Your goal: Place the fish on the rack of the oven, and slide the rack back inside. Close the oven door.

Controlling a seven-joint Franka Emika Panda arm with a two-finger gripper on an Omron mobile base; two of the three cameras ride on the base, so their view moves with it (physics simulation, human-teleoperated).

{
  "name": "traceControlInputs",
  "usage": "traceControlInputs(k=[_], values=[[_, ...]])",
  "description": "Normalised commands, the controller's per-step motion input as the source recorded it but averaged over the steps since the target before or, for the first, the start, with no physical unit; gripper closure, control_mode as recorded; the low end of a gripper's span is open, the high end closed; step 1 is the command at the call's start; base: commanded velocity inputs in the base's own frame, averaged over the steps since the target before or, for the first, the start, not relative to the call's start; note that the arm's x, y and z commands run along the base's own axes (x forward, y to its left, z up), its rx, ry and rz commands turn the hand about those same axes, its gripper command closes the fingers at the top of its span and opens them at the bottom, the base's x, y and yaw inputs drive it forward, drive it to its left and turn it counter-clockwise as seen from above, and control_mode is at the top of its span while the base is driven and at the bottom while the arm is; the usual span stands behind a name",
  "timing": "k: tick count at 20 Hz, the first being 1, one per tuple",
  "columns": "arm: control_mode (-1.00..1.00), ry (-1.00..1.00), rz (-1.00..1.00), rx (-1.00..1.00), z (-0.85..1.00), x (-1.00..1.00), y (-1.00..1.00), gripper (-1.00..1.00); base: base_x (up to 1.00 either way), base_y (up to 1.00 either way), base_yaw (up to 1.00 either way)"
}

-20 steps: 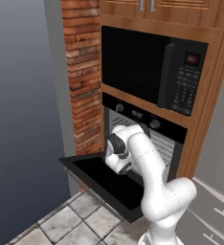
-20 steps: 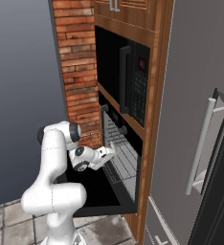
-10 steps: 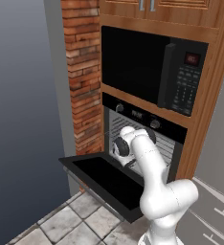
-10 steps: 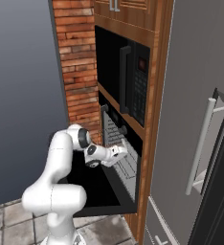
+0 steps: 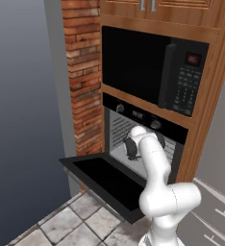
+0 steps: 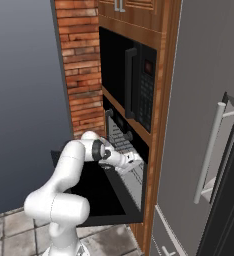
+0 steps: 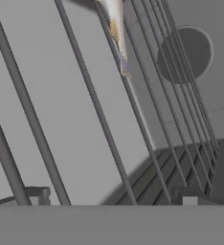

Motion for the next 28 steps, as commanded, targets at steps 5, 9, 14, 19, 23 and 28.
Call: traceControlInputs(k=[5,9,14,19,23,28], values=[[-1.00,0.02,0.00,-0.02,0.71,-0.56,0.33,-1.00,0.00,0.00,0.00],[-1.00,0.06,0.01,-0.08,0.31,-0.46,0.58,-1.00,0.00,0.00,0.00],[-1.00,0.00,0.01,-0.17,0.00,0.08,0.22,-1.00,0.00,0.00,0.00],[-1.00,0.00,0.00,-0.19,-0.01,0.54,0.00,-1.00,0.00,0.00,0.00],[-1.00,0.03,0.00,-0.18,-0.23,0.47,0.08,-1.00,0.00,0.00,0.00],[-1.00,0.10,0.00,-0.15,-0.50,0.49,0.24,-1.00,0.00,0.00,0.00]])
